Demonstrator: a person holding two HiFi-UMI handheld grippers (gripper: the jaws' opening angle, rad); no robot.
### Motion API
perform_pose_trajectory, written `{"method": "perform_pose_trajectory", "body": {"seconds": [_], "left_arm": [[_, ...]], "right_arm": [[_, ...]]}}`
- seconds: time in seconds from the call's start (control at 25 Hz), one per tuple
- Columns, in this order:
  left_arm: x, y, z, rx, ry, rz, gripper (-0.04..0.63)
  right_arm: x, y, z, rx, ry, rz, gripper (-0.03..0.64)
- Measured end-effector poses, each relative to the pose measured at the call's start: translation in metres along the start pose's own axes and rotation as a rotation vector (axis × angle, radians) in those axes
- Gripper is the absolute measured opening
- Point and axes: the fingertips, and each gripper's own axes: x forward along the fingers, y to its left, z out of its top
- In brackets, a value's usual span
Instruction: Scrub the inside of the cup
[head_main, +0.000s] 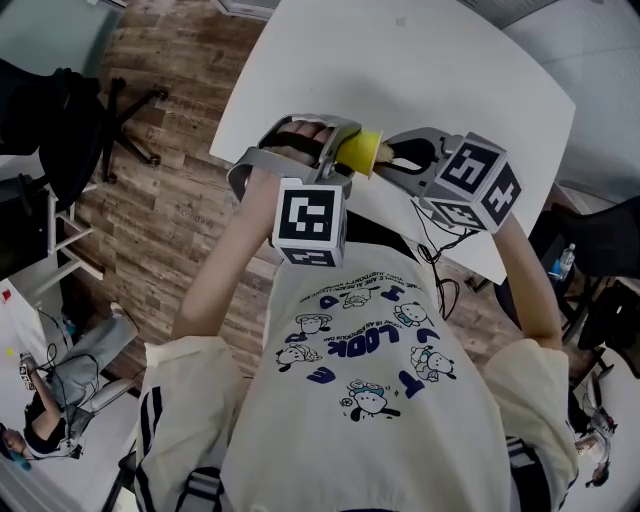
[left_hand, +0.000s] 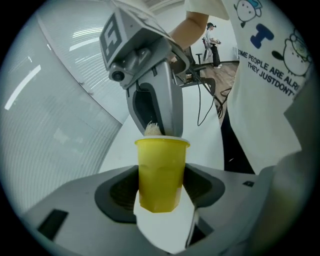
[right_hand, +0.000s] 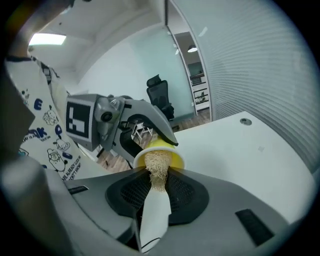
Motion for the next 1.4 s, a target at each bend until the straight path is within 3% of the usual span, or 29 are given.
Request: {"method": "perform_pose_trajectory", "body": {"seconds": [0.2,0.56,0.8,1.04,1.4], "left_arm": [[-0.002,0.011,0.0,0.085,0.024,0.125,0.302],[-0.012,0.034,0.005,0.236,-0.015,0.37,0.302],[-0.011,0.031,0.006,0.24,-0.023,0.348,0.302],[-0.007,0.024,0.003,0.197,-0.013,0.271,0.302],[-0.004,0.017,0.002,0.129,-0.013,0.192,0.302]], "right_arm": [[-0.004,-0.003,0.006,0.197,-0.066,0.066,0.098],[-0.015,-0.006,0.023,0.477,-0.196,0.224,0.098],[-0.017,-0.007,0.022,0.513,-0.183,0.205,0.097],[-0.013,-0.005,0.018,0.435,-0.169,0.171,0.097],[-0.009,-0.006,0.015,0.235,-0.098,0.034,0.095]]}}
